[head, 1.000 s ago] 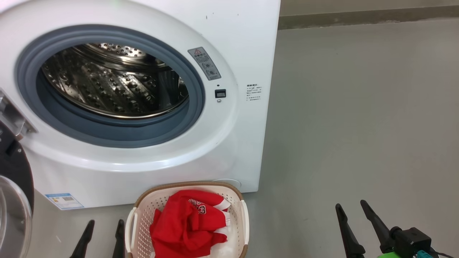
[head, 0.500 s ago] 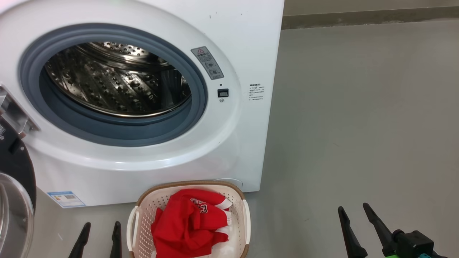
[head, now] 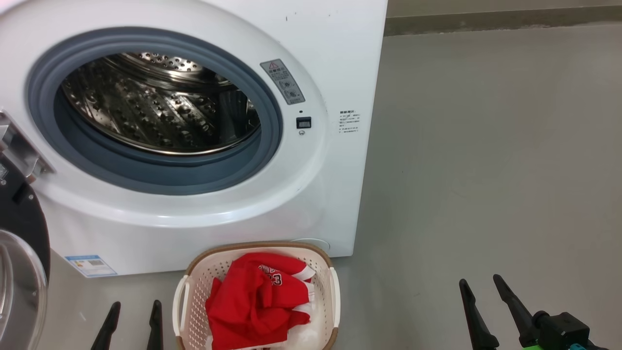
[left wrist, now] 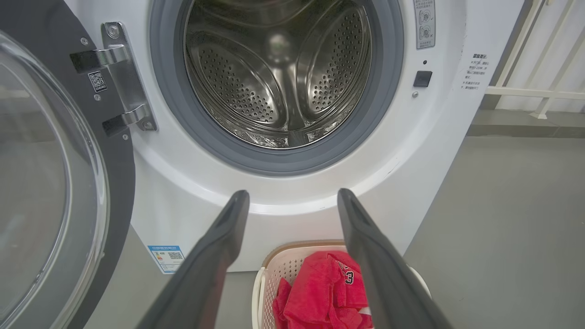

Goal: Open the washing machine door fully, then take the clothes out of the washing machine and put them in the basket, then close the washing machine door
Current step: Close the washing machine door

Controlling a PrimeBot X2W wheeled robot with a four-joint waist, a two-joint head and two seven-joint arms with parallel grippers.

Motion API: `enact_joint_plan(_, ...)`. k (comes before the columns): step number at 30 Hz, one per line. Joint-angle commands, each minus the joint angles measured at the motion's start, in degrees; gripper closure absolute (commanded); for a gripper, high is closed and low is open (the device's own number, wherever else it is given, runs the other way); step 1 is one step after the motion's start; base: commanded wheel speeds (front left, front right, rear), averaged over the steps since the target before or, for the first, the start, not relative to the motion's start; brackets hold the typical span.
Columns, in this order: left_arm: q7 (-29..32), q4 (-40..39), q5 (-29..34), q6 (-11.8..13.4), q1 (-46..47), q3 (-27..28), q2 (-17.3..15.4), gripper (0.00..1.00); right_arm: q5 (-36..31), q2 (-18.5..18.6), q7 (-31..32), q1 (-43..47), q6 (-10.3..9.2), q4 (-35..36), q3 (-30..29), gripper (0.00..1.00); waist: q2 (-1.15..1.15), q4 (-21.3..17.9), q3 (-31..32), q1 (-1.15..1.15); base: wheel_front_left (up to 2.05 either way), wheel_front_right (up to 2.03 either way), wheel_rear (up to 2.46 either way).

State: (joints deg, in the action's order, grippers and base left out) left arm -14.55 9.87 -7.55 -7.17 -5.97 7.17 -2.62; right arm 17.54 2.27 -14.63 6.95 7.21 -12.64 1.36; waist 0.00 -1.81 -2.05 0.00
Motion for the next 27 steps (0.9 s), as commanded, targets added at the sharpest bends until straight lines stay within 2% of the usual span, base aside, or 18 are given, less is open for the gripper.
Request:
enact_joint_plan(1, -0.4, -1.2, 0.2, -0.3, 1.2, 2.1, -0.3, 0.0, -0.3, 0.6, -0.4, -1.4, 0.28, 1.5, 1.1, 0.0, 0.0, 0.0, 0.0, 0.0, -0.94, 0.94, 0.0)
enact_joint_plan(15, -0.4, -1.6, -0.3, -0.3, 1.3, 1.8, -0.3, 0.0, -0.3, 0.6, -0.4, -1.6, 0.28, 1.7, 1.2, 0.0, 0.0, 0.2, -0.5, 0.0, -1.36, 1.36, 0.0)
enact_joint_plan(27, -0.4, -1.5, -0.4, -0.3, 1.4, 1.4, -0.3, 0.0, -0.4, 0.6, -0.4, -1.5, 0.28, 1.6, 1.1, 0.0, 0.0, 0.6, -0.5, 0.0, -0.22, 0.22, 0.0)
